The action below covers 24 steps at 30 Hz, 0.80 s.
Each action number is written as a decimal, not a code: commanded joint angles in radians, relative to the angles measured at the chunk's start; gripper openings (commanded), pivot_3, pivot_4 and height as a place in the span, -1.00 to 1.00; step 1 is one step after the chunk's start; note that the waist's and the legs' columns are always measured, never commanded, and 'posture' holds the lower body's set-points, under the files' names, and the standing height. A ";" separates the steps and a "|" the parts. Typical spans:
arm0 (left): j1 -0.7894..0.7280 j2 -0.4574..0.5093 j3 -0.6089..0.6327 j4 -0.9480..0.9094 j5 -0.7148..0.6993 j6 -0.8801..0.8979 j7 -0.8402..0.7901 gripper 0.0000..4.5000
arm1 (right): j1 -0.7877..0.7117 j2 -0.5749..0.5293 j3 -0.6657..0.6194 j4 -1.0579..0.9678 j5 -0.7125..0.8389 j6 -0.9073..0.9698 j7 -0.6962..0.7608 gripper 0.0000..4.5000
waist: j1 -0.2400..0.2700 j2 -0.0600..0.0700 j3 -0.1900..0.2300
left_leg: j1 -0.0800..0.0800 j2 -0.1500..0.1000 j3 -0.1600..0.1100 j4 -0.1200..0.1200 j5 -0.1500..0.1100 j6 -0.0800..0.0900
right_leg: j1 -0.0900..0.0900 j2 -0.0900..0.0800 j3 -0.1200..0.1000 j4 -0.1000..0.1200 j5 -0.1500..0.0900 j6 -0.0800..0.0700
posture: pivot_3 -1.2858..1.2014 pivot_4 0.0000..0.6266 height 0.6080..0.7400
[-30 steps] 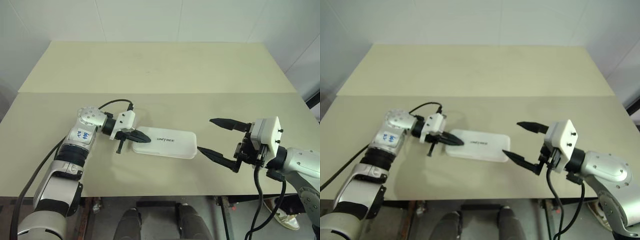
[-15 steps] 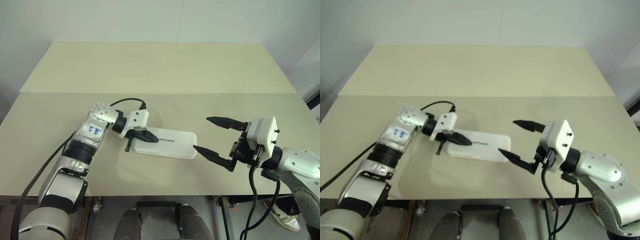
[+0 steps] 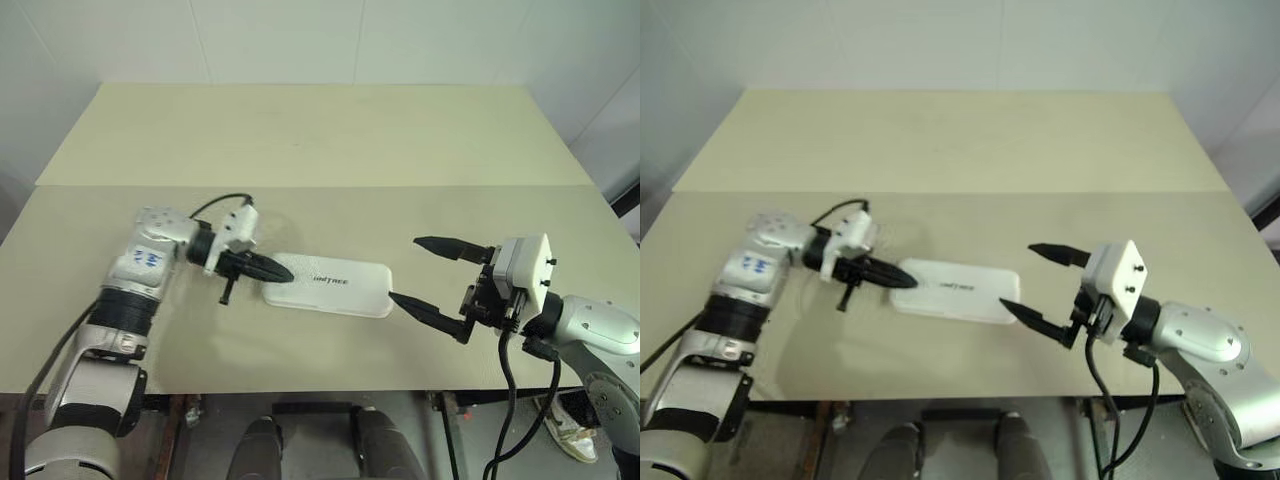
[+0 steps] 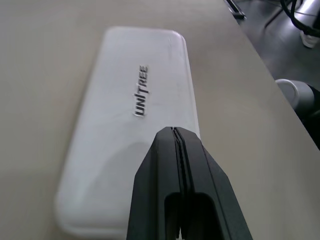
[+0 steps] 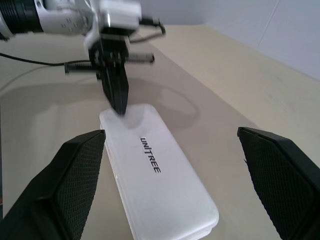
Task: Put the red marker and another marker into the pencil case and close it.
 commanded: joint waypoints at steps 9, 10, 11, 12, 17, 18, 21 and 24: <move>0.105 0.043 0.169 -0.187 -0.160 0.074 0.051 0.32 | -0.014 -0.044 -0.033 0.053 0.007 -0.039 0.101 1.00 | -0.002 0.000 0.000 | 0.000 0.000 0.000 0.000 0.000 0.000 | 0.000 0.000 0.000 0.000 0.000 0.000 | 0.03 -0.52 1.00; 0.120 0.046 0.178 -0.200 -0.167 0.079 0.058 0.50 | -0.017 -0.050 -0.029 0.061 0.002 -0.048 0.116 1.00 | -0.002 0.000 0.000 | 0.000 0.000 0.000 0.000 0.000 0.000 | 0.000 0.000 0.000 0.000 0.000 0.000 | 0.03 -0.52 1.00; 0.129 0.047 0.183 -0.210 -0.172 0.083 0.064 0.64 | -0.019 -0.054 -0.028 0.068 -0.002 -0.055 0.127 1.00 | -0.002 0.000 0.000 | 0.000 0.000 0.000 0.000 0.000 0.000 | 0.000 0.000 0.000 0.001 0.000 0.000 | 0.03 -0.52 1.00; 0.138 0.048 0.186 -0.219 -0.175 0.084 0.064 0.80 | -0.021 -0.056 -0.027 0.074 -0.003 -0.059 0.135 1.00 | -0.002 0.000 0.000 | 0.000 0.000 0.000 0.000 0.000 0.000 | 0.000 0.000 0.000 0.001 0.000 0.000 | 0.03 -0.52 1.00; 0.194 0.046 0.228 -0.273 -0.188 0.063 0.128 0.98 | -0.067 -0.069 -0.007 0.150 -0.037 -0.106 0.196 1.00 | -0.001 0.000 0.000 | 0.000 0.000 0.000 0.001 0.000 0.000 | 0.000 0.000 0.000 0.000 0.000 0.000 | 0.03 -0.52 1.00; 0.199 0.046 0.233 -0.276 -0.186 0.049 0.134 0.98 | -0.072 -0.068 -0.002 0.158 -0.041 -0.112 0.204 1.00 | -0.001 0.000 0.000 | 0.000 0.000 0.000 0.001 0.000 0.000 | 0.000 0.000 0.000 0.000 0.000 0.000 | 0.03 -0.52 1.00; 0.210 0.047 0.251 -0.284 -0.190 0.038 0.154 0.98 | -0.087 -0.066 0.007 0.178 -0.049 -0.123 0.224 1.00 | 0.000 0.000 0.000 | 0.001 0.000 0.000 0.000 0.000 0.000 | 0.000 0.000 0.000 0.000 0.000 0.000 | 0.03 -0.52 1.00; 0.229 0.058 0.255 -0.288 -0.184 0.029 0.162 0.98 | -0.114 -0.067 0.016 0.209 -0.057 -0.132 0.248 1.00 | -0.003 0.000 0.000 | 0.000 0.000 0.000 0.000 0.000 0.000 | 0.000 0.000 0.000 0.000 0.000 0.000 | 0.03 -0.52 1.00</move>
